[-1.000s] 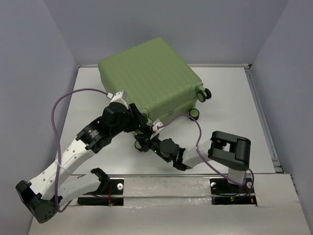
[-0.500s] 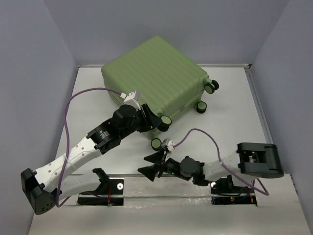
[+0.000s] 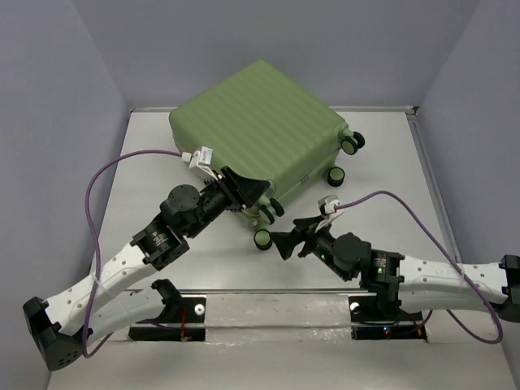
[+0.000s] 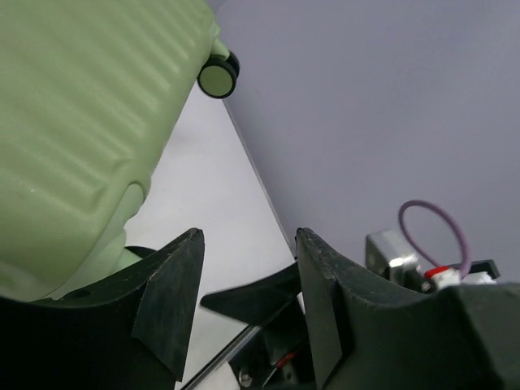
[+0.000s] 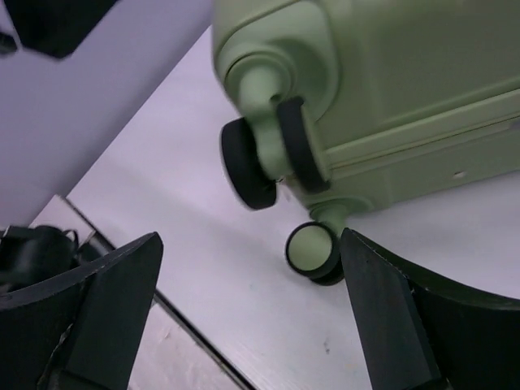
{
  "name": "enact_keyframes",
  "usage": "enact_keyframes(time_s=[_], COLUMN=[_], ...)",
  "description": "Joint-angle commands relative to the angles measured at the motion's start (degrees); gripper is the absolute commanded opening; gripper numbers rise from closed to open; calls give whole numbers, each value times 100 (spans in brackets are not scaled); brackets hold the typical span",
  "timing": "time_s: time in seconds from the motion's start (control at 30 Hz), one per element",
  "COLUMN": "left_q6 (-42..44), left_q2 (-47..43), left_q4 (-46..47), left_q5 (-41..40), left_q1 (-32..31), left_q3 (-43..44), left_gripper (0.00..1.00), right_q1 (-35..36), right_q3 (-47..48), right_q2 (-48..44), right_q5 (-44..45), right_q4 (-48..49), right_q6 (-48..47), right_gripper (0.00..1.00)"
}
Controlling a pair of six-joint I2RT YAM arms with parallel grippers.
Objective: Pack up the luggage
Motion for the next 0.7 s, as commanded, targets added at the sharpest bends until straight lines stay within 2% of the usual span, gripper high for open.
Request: enact_keyframes(time_s=[0.0,0.17,0.33,0.47,0.53,0.67], left_q6=[370,477,486,512,460,319], left_q2=[-349,-903,-790,-456,-455,-324], left_q4=[-143,-688,-636,-311,-293,-74], left_q5=[-384,-842,-597,9,10,1], left_q1=[-9,-9,-9,-9,-18,-18], left_q3=[-95,-744,-1044,-1228,-1351,-1624], left_gripper=[60,56,51,30,16,10], right_q1=[-654,-1306,-1719,-1834,-1834,-1896], right_q3=[465,798,1001,1027,966,887], right_q2=[-87,290,686,748,608,405], right_q5=[-79,-1125,-1820,-2067,-2059,-2155], right_q4=[-822,-497,-102,83,83,83], right_q6=[-211,-571,-527,-510,-510,-493], right_gripper=[97,100,100,100,100,100])
